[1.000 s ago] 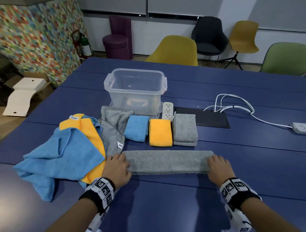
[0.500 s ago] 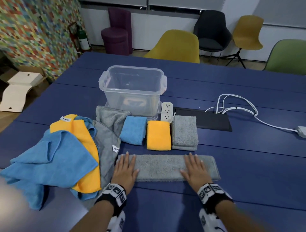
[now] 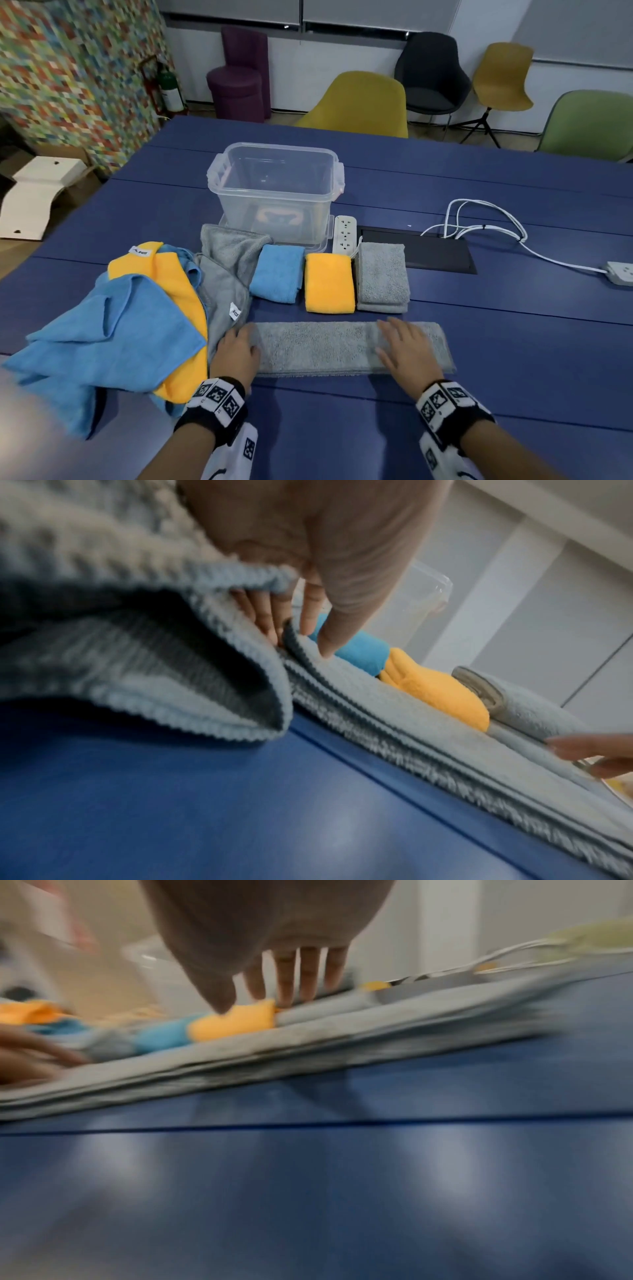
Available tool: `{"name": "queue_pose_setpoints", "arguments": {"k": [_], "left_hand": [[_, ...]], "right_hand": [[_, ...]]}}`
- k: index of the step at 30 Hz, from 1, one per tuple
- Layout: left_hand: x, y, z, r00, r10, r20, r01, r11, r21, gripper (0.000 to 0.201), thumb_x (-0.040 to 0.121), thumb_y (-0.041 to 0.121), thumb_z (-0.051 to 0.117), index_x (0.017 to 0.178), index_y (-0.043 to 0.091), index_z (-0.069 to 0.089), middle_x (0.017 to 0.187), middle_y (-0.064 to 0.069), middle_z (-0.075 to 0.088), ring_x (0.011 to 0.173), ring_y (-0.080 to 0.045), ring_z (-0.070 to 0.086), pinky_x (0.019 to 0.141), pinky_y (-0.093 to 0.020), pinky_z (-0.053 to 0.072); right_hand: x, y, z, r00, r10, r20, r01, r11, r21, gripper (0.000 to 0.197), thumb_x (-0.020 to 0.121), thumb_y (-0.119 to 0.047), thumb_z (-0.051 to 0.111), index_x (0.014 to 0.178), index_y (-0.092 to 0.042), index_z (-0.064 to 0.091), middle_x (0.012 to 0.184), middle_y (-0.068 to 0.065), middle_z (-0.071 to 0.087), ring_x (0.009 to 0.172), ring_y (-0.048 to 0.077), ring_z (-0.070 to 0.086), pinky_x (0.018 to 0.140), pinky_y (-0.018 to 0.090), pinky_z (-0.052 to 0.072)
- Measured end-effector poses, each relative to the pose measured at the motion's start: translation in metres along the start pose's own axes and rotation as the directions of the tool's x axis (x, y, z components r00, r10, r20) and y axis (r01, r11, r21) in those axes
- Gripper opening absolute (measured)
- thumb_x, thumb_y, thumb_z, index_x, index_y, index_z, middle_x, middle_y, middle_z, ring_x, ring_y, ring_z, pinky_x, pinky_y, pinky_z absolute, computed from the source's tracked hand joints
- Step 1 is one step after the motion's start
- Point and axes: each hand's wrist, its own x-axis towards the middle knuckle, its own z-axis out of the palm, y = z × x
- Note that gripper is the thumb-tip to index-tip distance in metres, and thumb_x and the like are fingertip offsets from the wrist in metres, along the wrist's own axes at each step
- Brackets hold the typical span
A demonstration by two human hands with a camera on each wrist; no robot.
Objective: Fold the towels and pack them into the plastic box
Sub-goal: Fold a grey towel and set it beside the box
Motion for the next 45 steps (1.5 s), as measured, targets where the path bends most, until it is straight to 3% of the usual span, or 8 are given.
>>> {"name": "queue_pose_setpoints", "arguments": {"k": [3, 8, 19, 28, 32, 37, 41, 45], "left_hand": [[0.005, 0.002, -0.003, 0.978, -0.180, 0.109, 0.196, 0.968, -0.160, 0.043, 0.090, 0.020, 0.054, 0.130, 0.006, 0.046, 0.124, -0.015, 0.058, 0.113, -0.029, 0.055, 0.091, -0.030, 0.043], [0.011, 0.002, -0.002, 0.945, -0.216, 0.243, 0.284, 0.913, -0.292, 0.029, 0.083, 0.031, 0.065, 0.092, 0.005, 0.055, 0.097, -0.014, 0.062, 0.089, -0.027, 0.059, 0.078, -0.032, 0.047], [0.002, 0.001, 0.000, 0.986, -0.134, 0.102, 0.168, 0.800, -0.576, 0.031, 0.087, 0.006, 0.061, 0.116, 0.002, 0.052, 0.111, -0.014, 0.062, 0.106, -0.029, 0.057, 0.088, -0.031, 0.044], [-0.014, 0.015, -0.025, 0.993, -0.110, 0.031, 0.103, 0.748, -0.655, 0.037, 0.087, 0.006, 0.060, 0.123, 0.005, 0.051, 0.115, -0.012, 0.060, 0.111, -0.025, 0.055, 0.093, -0.035, 0.046], [-0.034, 0.048, -0.027, 0.995, 0.085, 0.054, -0.026, 0.732, -0.681, 0.034, 0.087, 0.014, 0.062, 0.113, 0.025, 0.043, 0.099, 0.007, 0.054, 0.089, -0.004, 0.054, 0.080, -0.025, 0.047], [-0.047, 0.073, -0.002, 0.929, 0.272, 0.249, -0.022, 0.714, -0.699, 0.037, 0.091, 0.013, 0.055, 0.115, 0.034, 0.036, 0.112, 0.003, 0.057, 0.099, -0.004, 0.057, 0.082, -0.019, 0.050], [-0.047, 0.075, 0.019, 0.890, 0.344, 0.300, -0.134, 0.825, -0.549, 0.051, 0.092, 0.002, 0.040, 0.121, 0.043, 0.034, 0.121, 0.008, 0.058, 0.114, -0.011, 0.055, 0.098, -0.026, 0.043], [-0.047, 0.078, 0.024, 0.904, 0.339, 0.260, -0.264, 0.922, -0.284, 0.070, 0.086, -0.002, 0.028, 0.141, 0.041, 0.022, 0.126, 0.021, 0.057, 0.115, -0.018, 0.044, 0.099, -0.021, 0.031]], "right_hand": [[0.011, -0.061, -0.002, 0.954, -0.273, -0.127, 0.277, 0.961, 0.015, 0.043, 0.088, -0.047, 0.037, 0.117, -0.023, 0.058, 0.101, -0.001, 0.060, 0.089, 0.019, 0.062, 0.075, 0.033, 0.053], [0.039, -0.111, -0.004, 0.950, -0.212, 0.229, 0.178, 0.971, 0.160, 0.073, 0.085, -0.044, 0.057, 0.145, -0.028, 0.020, 0.130, 0.005, 0.041, 0.120, 0.024, 0.043, 0.098, 0.037, 0.043], [0.044, -0.119, 0.000, 0.921, -0.159, 0.355, 0.120, 0.984, 0.130, 0.096, 0.078, -0.050, 0.063, 0.149, -0.027, 0.004, 0.142, 0.007, 0.028, 0.131, 0.026, 0.034, 0.104, 0.038, 0.038], [0.037, -0.129, 0.007, 0.949, -0.168, 0.266, 0.096, 0.960, 0.264, 0.069, 0.092, -0.046, 0.045, 0.149, -0.021, 0.014, 0.141, 0.009, 0.034, 0.129, 0.027, 0.039, 0.104, 0.038, 0.038], [0.031, -0.105, 0.000, 0.988, -0.066, 0.139, -0.055, 0.691, 0.720, 0.069, 0.083, -0.073, 0.016, 0.110, -0.021, 0.052, 0.106, 0.004, 0.062, 0.093, 0.020, 0.060, 0.089, 0.039, 0.047], [0.007, -0.077, -0.007, 0.970, 0.039, 0.239, -0.242, 0.233, 0.942, 0.031, 0.095, -0.038, 0.045, 0.090, -0.012, 0.062, 0.073, 0.002, 0.063, 0.060, 0.011, 0.059, 0.057, 0.024, 0.047], [0.000, -0.069, 0.001, 0.980, 0.040, 0.197, -0.198, 0.352, 0.915, 0.003, 0.088, -0.010, 0.061, 0.086, -0.009, 0.059, 0.083, 0.013, 0.060, 0.074, 0.022, 0.059, 0.066, 0.034, 0.048], [0.000, -0.068, 0.010, 0.973, 0.110, 0.203, -0.230, 0.482, 0.846, 0.019, 0.085, -0.008, 0.063, 0.076, -0.024, 0.056, 0.072, 0.000, 0.060, 0.064, 0.013, 0.056, 0.064, 0.028, 0.047]]}}
